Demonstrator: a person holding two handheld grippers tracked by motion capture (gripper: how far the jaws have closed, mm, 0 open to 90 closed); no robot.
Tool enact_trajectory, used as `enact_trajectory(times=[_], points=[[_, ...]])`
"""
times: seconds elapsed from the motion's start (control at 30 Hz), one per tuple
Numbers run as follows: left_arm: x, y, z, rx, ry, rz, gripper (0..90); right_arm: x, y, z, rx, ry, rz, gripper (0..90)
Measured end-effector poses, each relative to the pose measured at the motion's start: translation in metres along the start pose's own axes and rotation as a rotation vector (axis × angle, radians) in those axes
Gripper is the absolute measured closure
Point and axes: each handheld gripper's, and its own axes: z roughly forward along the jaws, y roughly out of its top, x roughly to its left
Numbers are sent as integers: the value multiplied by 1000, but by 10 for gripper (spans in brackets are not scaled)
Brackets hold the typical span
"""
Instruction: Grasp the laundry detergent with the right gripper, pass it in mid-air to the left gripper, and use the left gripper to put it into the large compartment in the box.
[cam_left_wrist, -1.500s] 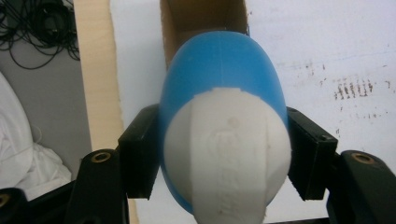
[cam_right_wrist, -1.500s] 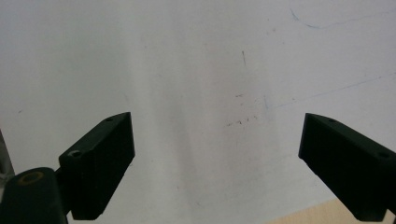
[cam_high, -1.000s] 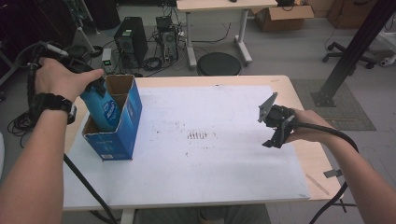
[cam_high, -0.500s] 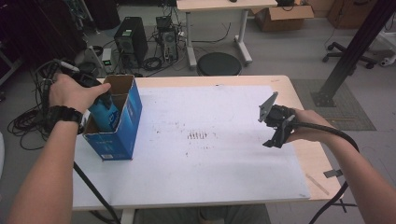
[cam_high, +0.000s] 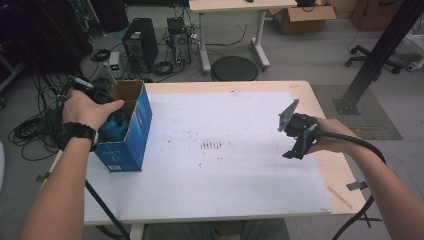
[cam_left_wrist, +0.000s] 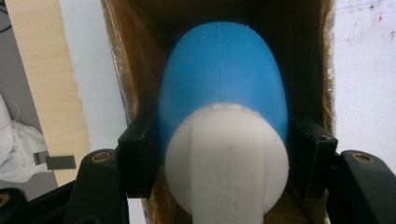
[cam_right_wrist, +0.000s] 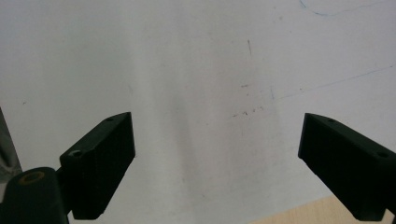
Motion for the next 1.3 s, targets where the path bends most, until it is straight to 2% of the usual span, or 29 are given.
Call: enact_trajectory(times=[0.53, 1.3], points=[[-3, -1, 13, 14, 6, 9, 379, 2, 0, 4, -3, 11, 0, 106], [-10, 0, 12, 10, 10, 21, 371, 4, -5, 6, 4, 15, 8, 106]])
